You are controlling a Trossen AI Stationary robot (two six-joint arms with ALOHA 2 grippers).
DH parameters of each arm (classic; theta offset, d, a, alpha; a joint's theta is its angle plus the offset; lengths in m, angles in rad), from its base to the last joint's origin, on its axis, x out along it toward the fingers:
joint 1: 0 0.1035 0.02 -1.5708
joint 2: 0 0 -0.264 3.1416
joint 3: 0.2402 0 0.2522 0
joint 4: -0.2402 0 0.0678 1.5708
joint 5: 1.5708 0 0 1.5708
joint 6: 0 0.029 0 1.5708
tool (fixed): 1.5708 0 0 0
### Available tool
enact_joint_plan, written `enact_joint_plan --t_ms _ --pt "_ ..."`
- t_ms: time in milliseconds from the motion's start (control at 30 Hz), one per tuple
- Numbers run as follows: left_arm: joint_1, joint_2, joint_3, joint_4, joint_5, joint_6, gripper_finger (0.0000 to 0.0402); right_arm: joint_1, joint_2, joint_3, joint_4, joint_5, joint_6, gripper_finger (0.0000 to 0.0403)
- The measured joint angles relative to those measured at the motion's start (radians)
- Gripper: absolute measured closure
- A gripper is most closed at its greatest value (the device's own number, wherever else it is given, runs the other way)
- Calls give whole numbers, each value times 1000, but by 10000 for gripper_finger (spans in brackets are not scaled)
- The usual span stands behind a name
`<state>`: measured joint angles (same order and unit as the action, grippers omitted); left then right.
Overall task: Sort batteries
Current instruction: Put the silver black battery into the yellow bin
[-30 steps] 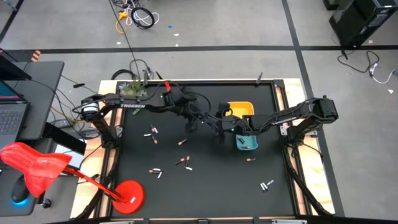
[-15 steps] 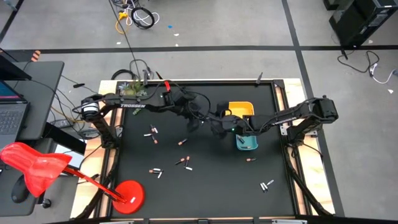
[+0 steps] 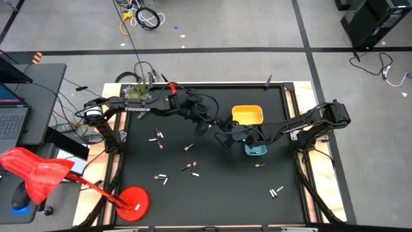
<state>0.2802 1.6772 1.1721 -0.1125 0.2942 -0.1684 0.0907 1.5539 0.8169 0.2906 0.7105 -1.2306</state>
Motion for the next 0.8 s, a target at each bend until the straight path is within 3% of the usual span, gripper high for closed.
enact_joint_plan --t_ms 200,500,667,800 --pt "0 0 0 5 -1 -20 401 0 0 0 -9 -3 -3 281" --pt "1 0 0 13 -5 -27 401 -10 0 0 -51 -34 9 380" --pt "1 0 0 17 -9 -21 399 -14 0 0 -52 -28 24 380" --pt "0 0 0 20 -15 -10 361 -14 0 0 -58 -24 27 380"
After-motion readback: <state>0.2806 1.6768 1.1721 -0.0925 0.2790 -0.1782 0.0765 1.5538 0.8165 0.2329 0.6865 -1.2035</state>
